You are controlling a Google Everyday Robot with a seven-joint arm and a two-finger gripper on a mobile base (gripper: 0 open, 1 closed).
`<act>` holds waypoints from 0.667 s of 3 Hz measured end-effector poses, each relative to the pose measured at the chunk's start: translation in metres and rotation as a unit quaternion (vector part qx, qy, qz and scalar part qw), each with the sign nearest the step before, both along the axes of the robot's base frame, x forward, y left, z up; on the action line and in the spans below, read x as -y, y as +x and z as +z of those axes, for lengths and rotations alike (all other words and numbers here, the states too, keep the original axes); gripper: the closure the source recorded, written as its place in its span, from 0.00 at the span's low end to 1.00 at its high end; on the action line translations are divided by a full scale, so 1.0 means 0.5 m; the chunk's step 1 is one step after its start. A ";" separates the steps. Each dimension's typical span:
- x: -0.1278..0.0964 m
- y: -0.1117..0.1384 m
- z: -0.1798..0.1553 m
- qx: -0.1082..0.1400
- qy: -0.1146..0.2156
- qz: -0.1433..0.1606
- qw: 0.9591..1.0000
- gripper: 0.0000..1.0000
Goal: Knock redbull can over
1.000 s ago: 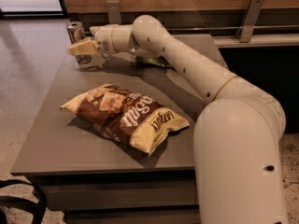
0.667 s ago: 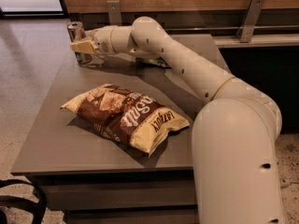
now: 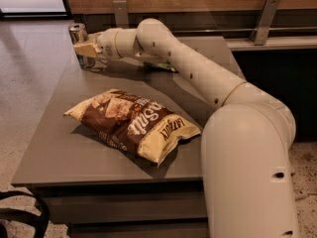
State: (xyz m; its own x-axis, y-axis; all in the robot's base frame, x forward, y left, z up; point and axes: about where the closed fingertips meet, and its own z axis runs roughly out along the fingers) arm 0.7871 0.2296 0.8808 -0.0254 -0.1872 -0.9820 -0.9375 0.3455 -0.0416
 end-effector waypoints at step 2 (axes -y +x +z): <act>0.012 -0.011 0.013 -0.003 -0.024 -0.006 1.000 1.00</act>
Offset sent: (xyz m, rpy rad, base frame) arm -0.0115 -0.0267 0.0211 -0.1317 0.0122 -0.0450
